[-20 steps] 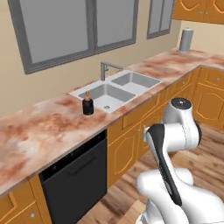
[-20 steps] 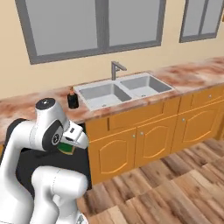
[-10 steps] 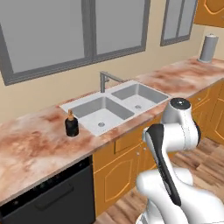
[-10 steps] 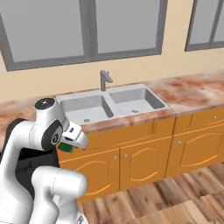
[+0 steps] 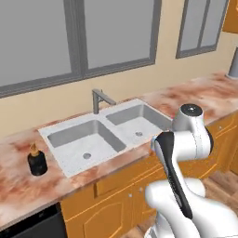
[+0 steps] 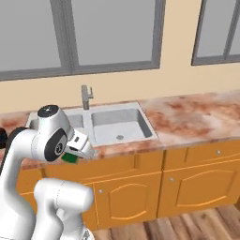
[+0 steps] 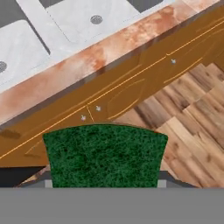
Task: Restock the sink supplies by placing the sponge and soap dispenser on the counter and next to the sink. Make sure the soap dispenser is upright.
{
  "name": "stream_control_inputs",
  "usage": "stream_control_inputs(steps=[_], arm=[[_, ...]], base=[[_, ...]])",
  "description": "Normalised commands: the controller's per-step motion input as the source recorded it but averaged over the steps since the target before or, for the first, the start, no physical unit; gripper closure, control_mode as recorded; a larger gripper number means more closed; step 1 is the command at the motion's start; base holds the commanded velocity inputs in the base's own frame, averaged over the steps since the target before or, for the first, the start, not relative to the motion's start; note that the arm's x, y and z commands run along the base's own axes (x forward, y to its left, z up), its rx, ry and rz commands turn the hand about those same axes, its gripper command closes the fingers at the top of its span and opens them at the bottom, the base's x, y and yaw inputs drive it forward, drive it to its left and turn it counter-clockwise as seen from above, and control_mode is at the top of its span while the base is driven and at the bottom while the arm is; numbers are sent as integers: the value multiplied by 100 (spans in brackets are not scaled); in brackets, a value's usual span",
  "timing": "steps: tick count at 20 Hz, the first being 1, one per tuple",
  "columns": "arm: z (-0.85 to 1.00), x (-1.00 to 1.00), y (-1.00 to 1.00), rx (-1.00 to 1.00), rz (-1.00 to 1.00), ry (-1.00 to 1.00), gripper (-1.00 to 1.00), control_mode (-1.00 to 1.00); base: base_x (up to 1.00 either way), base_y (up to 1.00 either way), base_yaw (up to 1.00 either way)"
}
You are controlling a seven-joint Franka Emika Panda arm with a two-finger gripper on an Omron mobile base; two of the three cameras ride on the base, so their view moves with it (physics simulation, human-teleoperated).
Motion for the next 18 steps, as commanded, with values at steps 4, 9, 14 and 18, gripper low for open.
stream_control_inputs(steps=[4, 9, 14, 18], arm=[[0, 0, 0, 0, 0, 0, 100, 100], [0, 0, 0, 0, 0, 0, 100, 100], [0, 0, 0, 0, 0, 0, 100, 100], [0, 0, 0, 0, 0, 0, 100, 100]], base=[[100, -90, 28], [85, -95, 29], [17, -89, 30], [33, -74, 27]])
